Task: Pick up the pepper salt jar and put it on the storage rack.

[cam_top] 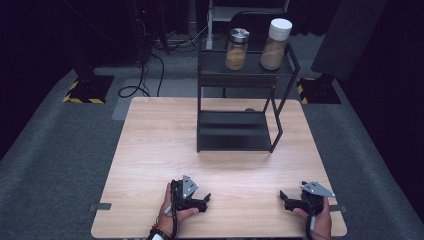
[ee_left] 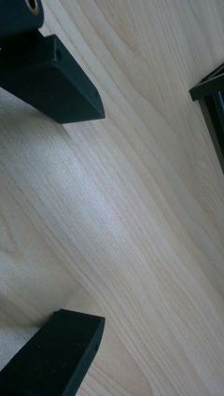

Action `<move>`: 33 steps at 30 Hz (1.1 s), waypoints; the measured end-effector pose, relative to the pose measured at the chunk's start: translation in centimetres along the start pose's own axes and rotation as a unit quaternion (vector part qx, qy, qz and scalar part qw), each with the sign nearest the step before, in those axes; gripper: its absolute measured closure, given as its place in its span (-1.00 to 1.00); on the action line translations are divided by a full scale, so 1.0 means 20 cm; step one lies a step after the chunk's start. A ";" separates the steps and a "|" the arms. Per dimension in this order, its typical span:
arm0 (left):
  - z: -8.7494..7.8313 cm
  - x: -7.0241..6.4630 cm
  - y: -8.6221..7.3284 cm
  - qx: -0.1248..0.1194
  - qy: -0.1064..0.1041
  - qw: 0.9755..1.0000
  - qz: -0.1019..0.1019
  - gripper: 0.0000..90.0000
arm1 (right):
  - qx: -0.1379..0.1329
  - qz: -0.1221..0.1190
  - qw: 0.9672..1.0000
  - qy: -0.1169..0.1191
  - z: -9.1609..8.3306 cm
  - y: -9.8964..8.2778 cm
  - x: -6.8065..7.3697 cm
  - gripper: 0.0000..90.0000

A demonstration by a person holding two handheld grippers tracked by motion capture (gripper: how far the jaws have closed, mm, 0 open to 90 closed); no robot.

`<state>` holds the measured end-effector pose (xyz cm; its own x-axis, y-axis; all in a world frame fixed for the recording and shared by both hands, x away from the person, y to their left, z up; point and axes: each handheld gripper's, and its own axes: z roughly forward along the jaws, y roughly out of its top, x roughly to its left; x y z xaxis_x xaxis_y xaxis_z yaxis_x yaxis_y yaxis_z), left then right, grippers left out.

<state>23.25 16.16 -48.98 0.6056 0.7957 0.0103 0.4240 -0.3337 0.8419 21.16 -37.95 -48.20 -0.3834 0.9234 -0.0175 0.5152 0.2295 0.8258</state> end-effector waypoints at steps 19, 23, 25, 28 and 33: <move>0.00 0.00 0.00 0.000 0.000 1.000 0.000 -0.94 | 0.000 -0.001 1.000 0.000 0.00 0.00 0.00 -1.00; 0.00 0.00 0.00 0.000 0.000 1.000 -0.001 -0.94 | 0.000 -0.001 1.000 0.000 0.00 0.00 0.00 -1.00; 0.00 0.00 0.00 0.000 0.001 1.000 -0.001 -0.94 | 0.000 0.000 1.000 0.000 0.00 0.00 0.00 -1.00; 0.00 0.00 0.00 0.000 0.001 1.000 -0.002 -0.94 | 0.000 0.000 1.000 0.000 0.00 0.00 0.00 -1.00; 0.00 0.00 0.00 0.000 0.001 1.000 -0.002 -0.94 | 0.000 0.000 1.000 0.000 0.00 0.00 0.00 -1.00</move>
<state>23.30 16.11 -48.98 0.6018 0.7986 0.0081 0.4269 -0.3302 0.8419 21.16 -37.95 -48.19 -0.3839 0.9232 -0.0178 0.5153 0.2302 0.8255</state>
